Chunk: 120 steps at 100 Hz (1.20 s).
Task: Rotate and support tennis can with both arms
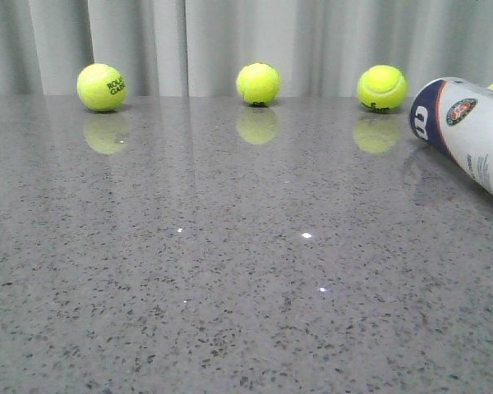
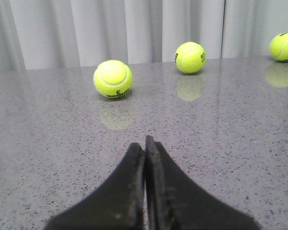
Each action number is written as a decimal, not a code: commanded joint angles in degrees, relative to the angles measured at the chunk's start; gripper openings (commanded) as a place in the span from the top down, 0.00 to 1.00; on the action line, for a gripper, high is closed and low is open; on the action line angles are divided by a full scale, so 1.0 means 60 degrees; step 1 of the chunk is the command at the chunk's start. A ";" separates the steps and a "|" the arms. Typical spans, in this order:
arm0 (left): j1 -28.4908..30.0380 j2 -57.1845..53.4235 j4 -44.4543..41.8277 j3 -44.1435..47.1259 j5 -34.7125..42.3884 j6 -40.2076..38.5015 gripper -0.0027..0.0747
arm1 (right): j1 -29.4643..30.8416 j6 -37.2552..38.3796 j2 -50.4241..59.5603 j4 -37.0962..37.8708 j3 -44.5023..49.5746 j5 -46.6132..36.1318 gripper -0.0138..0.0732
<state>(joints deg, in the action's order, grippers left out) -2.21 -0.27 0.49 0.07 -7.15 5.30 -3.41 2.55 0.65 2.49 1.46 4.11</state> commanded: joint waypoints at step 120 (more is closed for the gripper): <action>0.0002 -0.0339 0.0018 0.0427 0.0814 -0.0007 0.99 | 0.0048 -0.0021 -0.3054 0.0085 -0.5566 0.5339 0.92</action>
<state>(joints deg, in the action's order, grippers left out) -2.21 -0.27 0.49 0.07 -7.15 5.30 -3.41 2.55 -12.25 2.49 -28.00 39.40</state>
